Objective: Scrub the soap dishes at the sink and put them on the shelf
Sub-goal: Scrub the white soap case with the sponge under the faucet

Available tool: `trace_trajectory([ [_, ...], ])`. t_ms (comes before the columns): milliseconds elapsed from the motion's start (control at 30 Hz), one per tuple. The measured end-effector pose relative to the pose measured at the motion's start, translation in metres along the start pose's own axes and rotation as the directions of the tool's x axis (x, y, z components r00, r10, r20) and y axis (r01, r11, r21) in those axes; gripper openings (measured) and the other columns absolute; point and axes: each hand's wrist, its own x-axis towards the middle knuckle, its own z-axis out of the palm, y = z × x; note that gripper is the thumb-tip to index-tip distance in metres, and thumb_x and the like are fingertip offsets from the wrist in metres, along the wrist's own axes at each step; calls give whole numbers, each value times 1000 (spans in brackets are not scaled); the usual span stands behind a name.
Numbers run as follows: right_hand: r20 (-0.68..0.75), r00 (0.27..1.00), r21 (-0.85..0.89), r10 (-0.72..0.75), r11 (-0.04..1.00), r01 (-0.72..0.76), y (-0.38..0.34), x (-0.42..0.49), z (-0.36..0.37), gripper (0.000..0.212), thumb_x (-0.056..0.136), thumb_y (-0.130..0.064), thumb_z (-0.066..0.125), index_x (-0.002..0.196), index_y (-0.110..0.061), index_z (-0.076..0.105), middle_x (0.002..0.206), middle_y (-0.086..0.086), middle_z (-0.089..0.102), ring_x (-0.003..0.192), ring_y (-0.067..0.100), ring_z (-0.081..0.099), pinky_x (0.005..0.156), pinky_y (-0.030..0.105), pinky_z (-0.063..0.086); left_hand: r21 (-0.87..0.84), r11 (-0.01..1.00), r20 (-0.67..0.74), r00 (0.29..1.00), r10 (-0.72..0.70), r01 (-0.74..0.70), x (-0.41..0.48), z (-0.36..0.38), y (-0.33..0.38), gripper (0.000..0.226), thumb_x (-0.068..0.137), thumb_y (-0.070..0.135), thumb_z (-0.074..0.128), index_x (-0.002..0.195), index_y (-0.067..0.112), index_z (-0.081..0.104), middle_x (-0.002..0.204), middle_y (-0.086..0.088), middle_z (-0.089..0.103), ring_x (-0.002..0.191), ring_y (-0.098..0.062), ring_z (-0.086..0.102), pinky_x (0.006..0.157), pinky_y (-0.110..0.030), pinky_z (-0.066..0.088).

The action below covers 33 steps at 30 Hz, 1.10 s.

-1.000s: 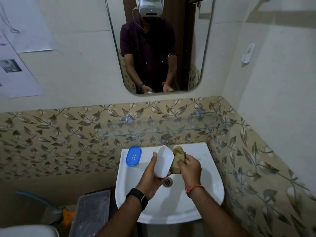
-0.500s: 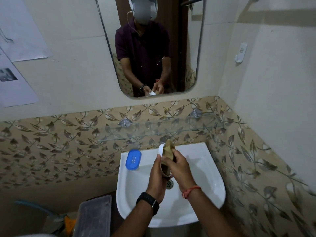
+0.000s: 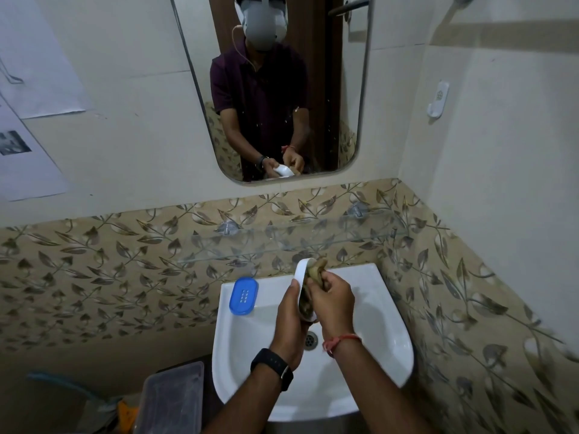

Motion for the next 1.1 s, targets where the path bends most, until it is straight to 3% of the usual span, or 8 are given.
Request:
trace_trajectory([
  [100, 115, 993, 59, -25, 998, 18, -5, 8, -2, 26, 91, -10, 68, 116, -12, 74, 109, 4, 76, 103, 19, 70, 94, 40, 58, 5, 1000, 11, 1000, 12, -12, 3, 2, 4, 48, 107, 49, 33, 137, 24, 61, 131, -5, 71, 124, -20, 65, 103, -43, 51],
  [233, 315, 932, -114, -177, 968, 222, 3, 2, -10, 21, 88, -9, 67, 102, -22, 76, 87, -12, 76, 87, 3, 72, 73, 14, 58, -52, 999, -25, 1000, 2, -4, 9, -2, 15, 52, 106, 48, 34, 139, 17, 59, 129, -10, 72, 121, -23, 67, 104, -43, 52],
  [400, 24, 1000, -11, 6, 1000, -6, -2, 11, 0, 10, 86, -10, 68, 89, -9, 77, 85, 4, 76, 85, 22, 73, 80, 39, 63, 2, 1000, 11, 1000, 12, -12, 4, 6, 8, 50, 106, 50, 31, 134, 23, 63, 128, -7, 72, 121, -23, 67, 106, -46, 50],
  [600, 339, 925, -60, -174, 977, 206, -6, 6, -13, 17, 86, -9, 65, 88, -20, 77, 80, -5, 77, 81, 6, 72, 74, 28, 61, 4, 999, -22, 999, 33, -33, 13, -1, 26, 50, 107, 45, 31, 131, 17, 65, 123, -10, 74, 118, -25, 68, 102, -45, 53],
  [733, 106, 985, -111, -139, 982, 151, -6, 4, -7, 18, 84, -7, 63, 71, -17, 71, 68, -4, 70, 71, 18, 67, 66, 32, 57, 31, 999, -8, 1000, 29, -29, 11, 6, 29, 48, 108, 43, 32, 130, 16, 66, 124, -10, 74, 121, -25, 67, 106, -44, 50],
  [867, 104, 992, 127, -69, 990, 55, -19, 11, -4, 27, 90, -10, 69, 116, -11, 74, 109, 5, 77, 103, 20, 71, 94, 40, 58, 5, 999, 16, 999, 38, -39, 8, 11, 22, 47, 108, 44, 31, 132, 23, 65, 129, -6, 72, 123, -21, 66, 103, -44, 51],
  [1000, 333, 926, -48, -177, 978, 205, -13, 4, -17, 20, 81, -11, 72, 90, -27, 80, 79, -12, 78, 79, 0, 72, 72, 20, 59, 13, 999, -37, 999, 38, -38, 13, 1, 31, 48, 107, 47, 32, 124, 23, 70, 121, -10, 75, 119, -27, 67, 102, -46, 48],
  [1100, 174, 976, -131, -135, 979, 159, -10, 6, -12, 29, 80, -11, 69, 58, -30, 69, 58, -14, 68, 61, 2, 65, 55, 13, 48, 49, 998, -34, 999, 38, -37, 12, 1, 28, 49, 107, 48, 32, 123, 22, 70, 121, -11, 75, 120, -29, 67, 105, -48, 50],
])
